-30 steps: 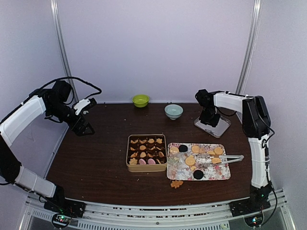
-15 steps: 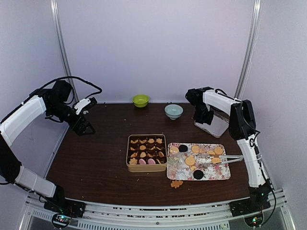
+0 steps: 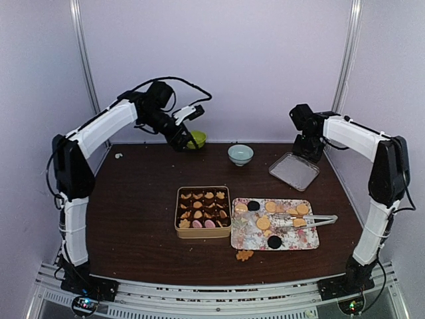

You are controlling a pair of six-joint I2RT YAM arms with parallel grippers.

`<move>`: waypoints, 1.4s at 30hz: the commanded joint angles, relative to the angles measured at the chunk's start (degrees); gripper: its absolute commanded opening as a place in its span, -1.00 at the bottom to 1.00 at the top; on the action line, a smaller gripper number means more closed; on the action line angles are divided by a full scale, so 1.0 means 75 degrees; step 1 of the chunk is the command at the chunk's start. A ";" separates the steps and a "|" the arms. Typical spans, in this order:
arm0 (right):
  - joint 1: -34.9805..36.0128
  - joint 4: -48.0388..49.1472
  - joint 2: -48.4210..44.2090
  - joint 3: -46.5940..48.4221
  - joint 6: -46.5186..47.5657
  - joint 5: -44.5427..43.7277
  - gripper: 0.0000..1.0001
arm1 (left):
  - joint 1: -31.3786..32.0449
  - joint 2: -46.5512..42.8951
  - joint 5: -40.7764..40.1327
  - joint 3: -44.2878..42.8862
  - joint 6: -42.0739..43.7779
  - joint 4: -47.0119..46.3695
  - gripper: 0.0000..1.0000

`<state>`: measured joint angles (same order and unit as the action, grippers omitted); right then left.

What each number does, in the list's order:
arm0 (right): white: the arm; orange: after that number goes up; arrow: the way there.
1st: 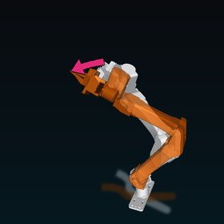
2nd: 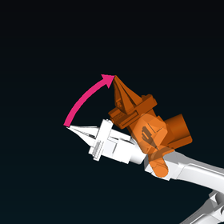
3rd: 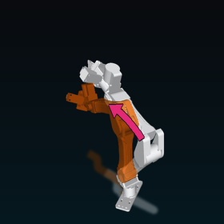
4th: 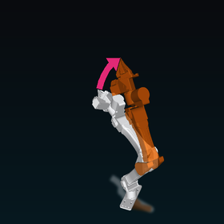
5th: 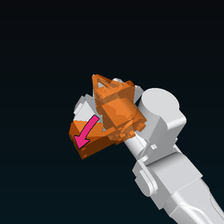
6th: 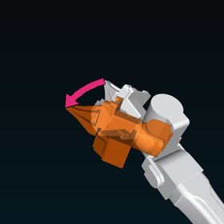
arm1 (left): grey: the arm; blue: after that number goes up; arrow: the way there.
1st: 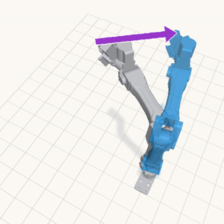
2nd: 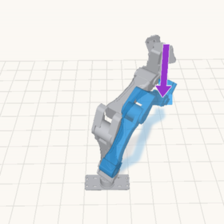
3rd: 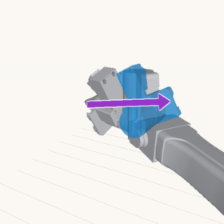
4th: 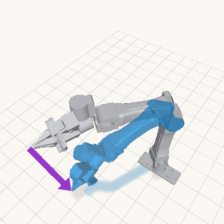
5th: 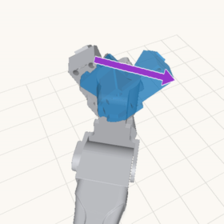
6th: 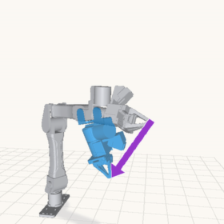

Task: Pack the cookies
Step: Move the box lid to the center of the board.

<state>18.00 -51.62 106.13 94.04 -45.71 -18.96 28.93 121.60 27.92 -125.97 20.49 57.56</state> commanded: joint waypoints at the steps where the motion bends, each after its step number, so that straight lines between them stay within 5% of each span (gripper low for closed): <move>1: -0.0388 0.0038 -0.0197 -0.0582 -0.0036 0.0030 -0.07 | 0.0641 0.1482 0.0031 -0.1829 -0.0813 -0.0395 0.90; 7: -0.0539 -0.0920 0.1358 0.0863 -0.0174 0.0768 -0.17 | 0.1231 0.2034 0.0010 -0.1363 -0.1467 -0.2368 0.91; 13: -0.0180 -0.1897 0.2926 0.2542 -0.0319 0.1009 -0.16 | 0.1334 0.2591 -0.0092 -0.1220 -0.1996 -0.2714 0.90; 25: -0.0276 -0.0551 0.3111 0.1224 -0.1317 0.1991 -0.15 | 0.1315 0.2325 0.0360 -0.0049 -0.1929 -0.2445 0.87; 30: -0.0567 0.1264 0.2302 -0.0285 -0.2044 0.2534 -0.18 | 0.1256 0.2180 0.0665 0.0179 -0.1935 -0.2473 0.86; 42: -0.0907 0.1245 0.2525 -0.0058 -0.2094 0.2815 -0.26 | 0.0969 0.1661 0.1132 0.1027 -0.1408 -0.2268 0.86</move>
<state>11.86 -41.65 123.26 93.01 -60.88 2.11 37.47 137.56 33.85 -119.04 7.88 40.64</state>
